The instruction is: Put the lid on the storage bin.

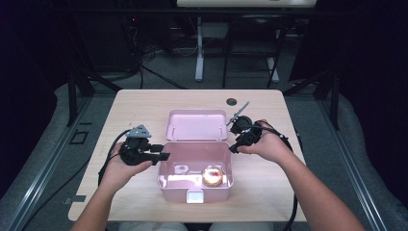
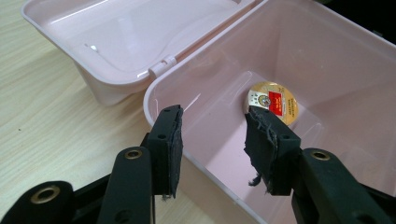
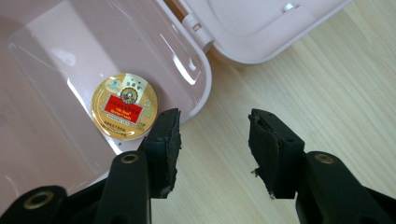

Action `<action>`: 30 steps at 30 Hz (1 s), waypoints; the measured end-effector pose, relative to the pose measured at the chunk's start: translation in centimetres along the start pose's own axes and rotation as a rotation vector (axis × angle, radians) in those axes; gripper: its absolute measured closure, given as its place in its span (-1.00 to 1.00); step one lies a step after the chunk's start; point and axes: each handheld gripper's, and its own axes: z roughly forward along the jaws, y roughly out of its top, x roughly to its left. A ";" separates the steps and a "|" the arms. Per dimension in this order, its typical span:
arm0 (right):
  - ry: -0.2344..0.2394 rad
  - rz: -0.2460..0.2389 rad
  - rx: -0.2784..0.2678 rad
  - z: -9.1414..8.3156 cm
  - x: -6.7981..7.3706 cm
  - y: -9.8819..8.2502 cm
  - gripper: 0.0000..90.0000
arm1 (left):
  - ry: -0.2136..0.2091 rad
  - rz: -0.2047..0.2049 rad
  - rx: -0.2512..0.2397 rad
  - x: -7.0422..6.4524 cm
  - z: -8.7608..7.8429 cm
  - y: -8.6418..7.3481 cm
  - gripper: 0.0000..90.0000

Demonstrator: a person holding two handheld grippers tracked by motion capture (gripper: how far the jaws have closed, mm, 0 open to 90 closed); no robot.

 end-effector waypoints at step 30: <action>-0.029 0.203 -0.128 1.5 -2.7 1.6 0.34 | 0.018 -0.013 0.019 0.4 0.2 -0.2 0.38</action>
